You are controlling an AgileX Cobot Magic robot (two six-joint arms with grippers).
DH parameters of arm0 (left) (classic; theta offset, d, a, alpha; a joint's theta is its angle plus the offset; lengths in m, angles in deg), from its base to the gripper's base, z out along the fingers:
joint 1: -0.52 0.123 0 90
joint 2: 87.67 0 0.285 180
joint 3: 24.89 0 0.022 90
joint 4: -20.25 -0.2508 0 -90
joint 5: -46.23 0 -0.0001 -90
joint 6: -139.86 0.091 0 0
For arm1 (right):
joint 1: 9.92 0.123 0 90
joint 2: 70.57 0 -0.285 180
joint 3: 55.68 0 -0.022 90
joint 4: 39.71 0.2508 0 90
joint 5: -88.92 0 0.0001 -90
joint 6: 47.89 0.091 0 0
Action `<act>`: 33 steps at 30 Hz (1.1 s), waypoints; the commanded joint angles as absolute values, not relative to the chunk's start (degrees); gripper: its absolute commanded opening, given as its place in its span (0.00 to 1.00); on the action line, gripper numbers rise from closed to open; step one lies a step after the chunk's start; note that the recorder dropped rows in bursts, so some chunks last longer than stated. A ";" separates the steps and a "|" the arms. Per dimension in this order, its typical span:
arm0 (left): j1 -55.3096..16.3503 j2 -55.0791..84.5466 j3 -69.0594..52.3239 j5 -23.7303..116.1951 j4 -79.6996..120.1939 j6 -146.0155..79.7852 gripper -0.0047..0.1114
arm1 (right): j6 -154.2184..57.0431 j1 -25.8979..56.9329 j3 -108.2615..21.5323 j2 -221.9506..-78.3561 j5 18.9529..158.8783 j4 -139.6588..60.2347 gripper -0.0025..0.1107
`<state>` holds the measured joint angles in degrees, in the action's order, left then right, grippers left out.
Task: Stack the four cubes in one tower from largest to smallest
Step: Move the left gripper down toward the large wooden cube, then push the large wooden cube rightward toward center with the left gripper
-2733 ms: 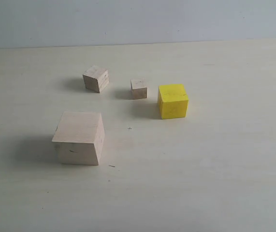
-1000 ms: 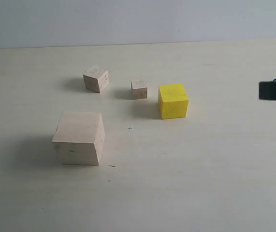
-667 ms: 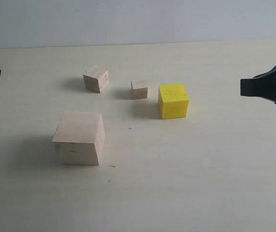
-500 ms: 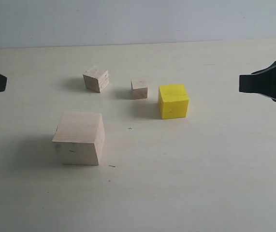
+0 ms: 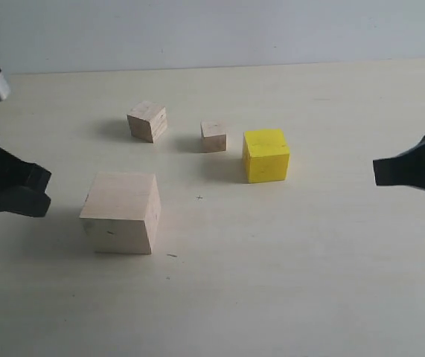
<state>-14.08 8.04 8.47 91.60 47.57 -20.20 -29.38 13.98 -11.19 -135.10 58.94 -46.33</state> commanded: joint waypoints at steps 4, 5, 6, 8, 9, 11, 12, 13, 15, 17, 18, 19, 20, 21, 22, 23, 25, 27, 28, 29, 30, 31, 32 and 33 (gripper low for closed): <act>-15.46 3.17 10.50 93.33 48.51 -17.90 0.04 | -34.85 14.06 -11.44 -135.21 54.62 -39.71 0.02; -15.89 2.66 10.67 93.33 48.41 -17.82 0.04 | -34.85 14.06 -11.44 -135.21 54.75 -39.71 0.02; -17.24 1.70 10.93 93.22 47.44 -17.82 0.06 | -34.85 14.06 -11.44 -135.21 54.75 -39.71 0.02; -19.13 0.44 10.93 92.17 46.27 -17.28 0.16 | -36.28 14.06 -11.44 -135.21 54.63 -39.71 0.02; -19.64 0.16 10.93 91.89 46.27 -16.15 0.21 | -36.64 14.06 -11.44 -135.21 54.63 -39.71 0.02; -20.66 -0.20 10.93 90.16 46.08 -9.01 0.48 | -37.88 14.06 -11.44 -135.21 54.63 -39.71 0.02; -20.66 -0.20 10.93 89.17 46.22 -7.16 0.55 | -37.88 14.06 -11.44 -135.21 54.63 -39.71 0.02; -20.66 -0.20 10.93 87.30 46.22 -5.75 0.58 | -37.88 14.06 -11.44 -135.21 54.63 -39.71 0.02; -20.66 -0.20 10.93 84.31 45.94 -3.93 0.55 | -37.88 14.06 -11.44 -135.21 54.63 -39.71 0.02; -20.66 -0.20 10.93 83.06 45.11 -1.32 0.47 | -37.84 14.06 -11.44 -135.21 54.63 -40.51 0.02; -20.66 -0.37 10.93 82.60 44.70 -1.15 0.45 | -37.84 14.06 -11.44 -135.21 54.63 -40.65 0.02; -20.66 -0.92 10.93 81.96 44.44 -1.15 0.43 | -37.84 14.06 -11.44 -135.21 54.52 -40.75 0.02; -20.66 -1.42 10.93 81.66 44.44 -1.15 0.43 | -37.84 14.06 -11.44 -135.21 54.52 -40.75 0.02; -20.66 -2.07 10.93 81.43 44.44 -1.15 0.44 | -37.84 14.06 -11.44 -135.21 54.52 -40.75 0.02; -20.66 -3.23 10.93 81.26 44.44 -1.15 0.46 | -37.84 14.06 -11.44 -135.21 54.52 -40.75 0.02; -20.66 -4.10 10.93 81.26 44.44 -0.96 0.48 | -37.84 14.06 -11.44 -135.21 54.52 -40.75 0.02; -20.66 -6.22 10.93 81.26 44.83 -0.27 0.52 | -37.84 14.06 -11.44 -135.21 54.28 -40.75 0.02; -20.66 -7.92 10.81 81.04 46.19 0.91 0.56 | -37.84 14.06 -11.44 -135.21 54.06 -40.75 0.02; -20.66 -8.64 10.69 80.09 48.03 2.47 0.57 | -37.84 14.06 -11.44 -135.10 53.97 -40.75 0.02; -20.66 -9.17 10.45 79.69 49.60 3.83 0.57 | -37.84 14.06 -11.44 -135.09 53.83 -40.75 0.02; -20.66 -9.55 10.19 79.55 50.96 5.45 0.56 | -37.84 14.06 -11.44 -134.97 53.83 -40.75 0.02; -20.66 -9.99 9.72 79.02 52.89 7.81 0.56 | -37.84 14.06 -11.44 -134.97 53.83 -40.75 0.02; -20.66 -10.27 9.38 78.72 53.81 9.33 0.56 | -37.84 14.06 -11.44 -134.97 53.83 -40.75 0.02; -20.66 -10.54 8.98 78.38 54.59 10.86 0.56 | -37.84 14.06 -11.44 -134.97 53.83 -40.75 0.02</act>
